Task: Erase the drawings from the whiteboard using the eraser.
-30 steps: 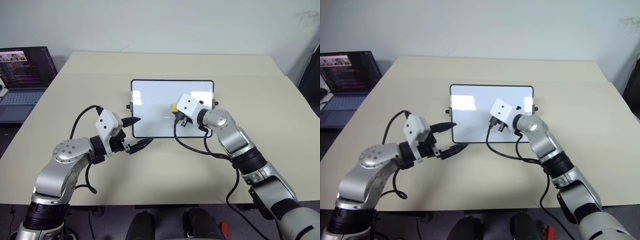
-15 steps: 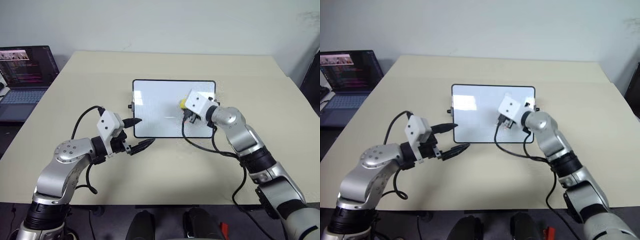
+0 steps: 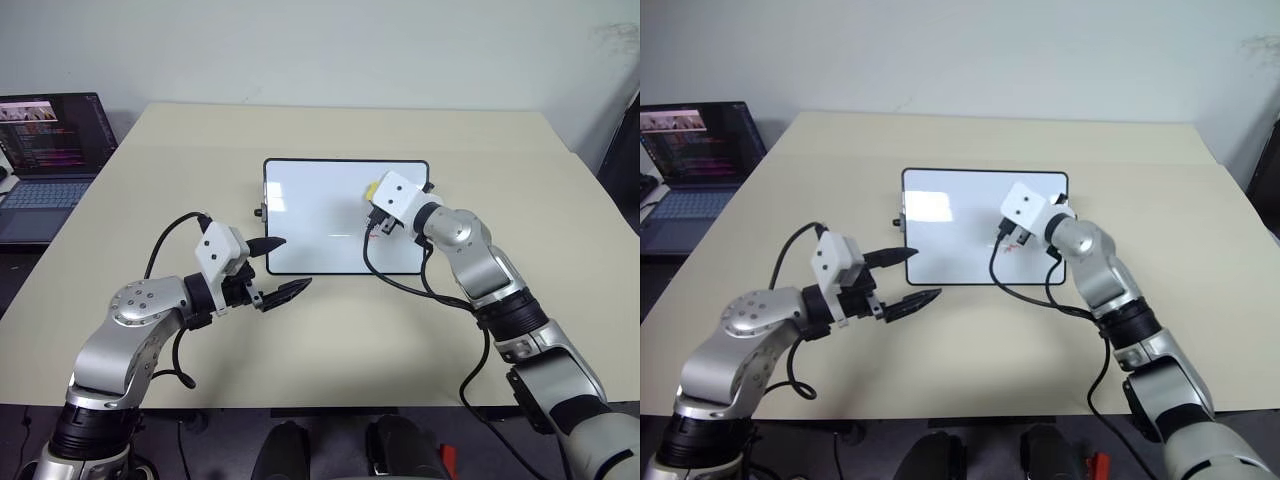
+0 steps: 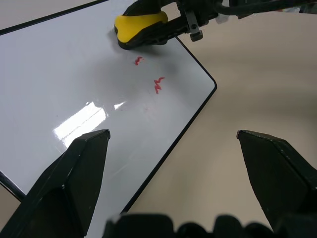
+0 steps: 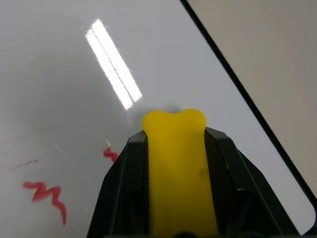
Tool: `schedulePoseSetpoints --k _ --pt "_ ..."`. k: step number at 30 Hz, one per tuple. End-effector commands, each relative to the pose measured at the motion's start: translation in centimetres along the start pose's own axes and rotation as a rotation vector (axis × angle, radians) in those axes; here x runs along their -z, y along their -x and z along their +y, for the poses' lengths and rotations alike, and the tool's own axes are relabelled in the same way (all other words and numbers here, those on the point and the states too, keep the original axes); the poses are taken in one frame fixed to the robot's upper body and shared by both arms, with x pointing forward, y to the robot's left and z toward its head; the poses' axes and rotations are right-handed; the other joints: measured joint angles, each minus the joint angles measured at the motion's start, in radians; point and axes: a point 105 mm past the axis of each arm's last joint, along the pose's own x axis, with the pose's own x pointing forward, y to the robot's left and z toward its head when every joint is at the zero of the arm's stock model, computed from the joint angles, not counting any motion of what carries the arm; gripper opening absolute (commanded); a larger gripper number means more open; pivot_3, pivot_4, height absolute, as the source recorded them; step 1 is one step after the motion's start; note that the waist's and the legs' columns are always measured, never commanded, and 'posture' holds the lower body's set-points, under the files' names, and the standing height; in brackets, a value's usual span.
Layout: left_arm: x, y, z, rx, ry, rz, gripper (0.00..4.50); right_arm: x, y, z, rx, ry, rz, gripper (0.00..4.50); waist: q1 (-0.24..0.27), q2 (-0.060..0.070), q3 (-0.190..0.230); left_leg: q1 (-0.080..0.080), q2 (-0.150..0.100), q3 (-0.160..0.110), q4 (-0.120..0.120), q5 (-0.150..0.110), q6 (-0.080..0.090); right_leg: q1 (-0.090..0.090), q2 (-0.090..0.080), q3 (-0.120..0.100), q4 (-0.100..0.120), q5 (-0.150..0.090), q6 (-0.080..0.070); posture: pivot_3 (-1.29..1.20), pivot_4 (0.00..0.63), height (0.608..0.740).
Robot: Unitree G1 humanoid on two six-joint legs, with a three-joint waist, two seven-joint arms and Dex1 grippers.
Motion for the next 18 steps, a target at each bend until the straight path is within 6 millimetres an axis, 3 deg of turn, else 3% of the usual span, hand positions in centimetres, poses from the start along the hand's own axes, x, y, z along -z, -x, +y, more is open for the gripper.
schedulePoseSetpoints --k 1,3,7,10,13,18 --pt "-1.2 -0.1 -0.6 0.024 -0.040 -0.036 4.50 2.3 0.3 3.1 -0.143 -0.018 0.094 1.19 0.000 0.000 0.000 0.000 0.000 0.000 0.000 0.000 0.000 0.000 0.000 0.000 0.000 0.000 0.000 0.00 0.150 0.740" --pt "-1.1 -0.1 -0.7 0.027 -0.039 -0.036 4.50 2.4 0.3 2.9 -0.122 -0.011 0.096 1.19 -0.002 0.000 0.000 0.001 0.000 0.000 0.000 0.000 0.000 0.000 0.000 0.000 0.000 0.000 0.000 0.00 0.150 0.740" --pt "-1.1 -0.2 -0.7 0.032 -0.039 -0.035 4.50 1.7 0.3 -1.2 0.077 0.043 0.070 1.19 -0.002 0.000 0.000 0.002 0.000 0.000 0.001 0.001 0.001 0.001 0.000 0.000 0.001 0.000 0.001 0.00 0.150 0.740" --pt "-1.1 -0.2 -0.7 0.033 -0.039 -0.035 4.50 1.7 0.3 -2.2 0.115 0.057 0.067 1.19 -0.001 0.000 0.000 0.002 0.000 0.000 0.001 0.003 0.002 0.001 0.000 0.000 0.001 0.001 0.003 0.00 0.150 0.740" --pt "-1.1 -0.2 -0.8 0.035 -0.039 -0.036 4.50 2.2 0.4 -1.5 0.069 0.065 0.083 1.19 -0.001 0.000 0.000 0.001 0.000 0.000 0.000 0.003 0.002 0.001 0.000 0.000 0.000 0.001 0.002 0.00 0.150 0.740" --pt "-1.1 -0.2 -0.9 0.036 -0.036 -0.037 4.50 2.6 0.6 2.6 -0.128 0.037 0.101 1.19 0.000 0.000 0.000 0.001 0.000 0.000 0.000 0.003 0.002 0.001 0.000 0.000 0.000 0.002 0.001 0.00 0.150 0.740"
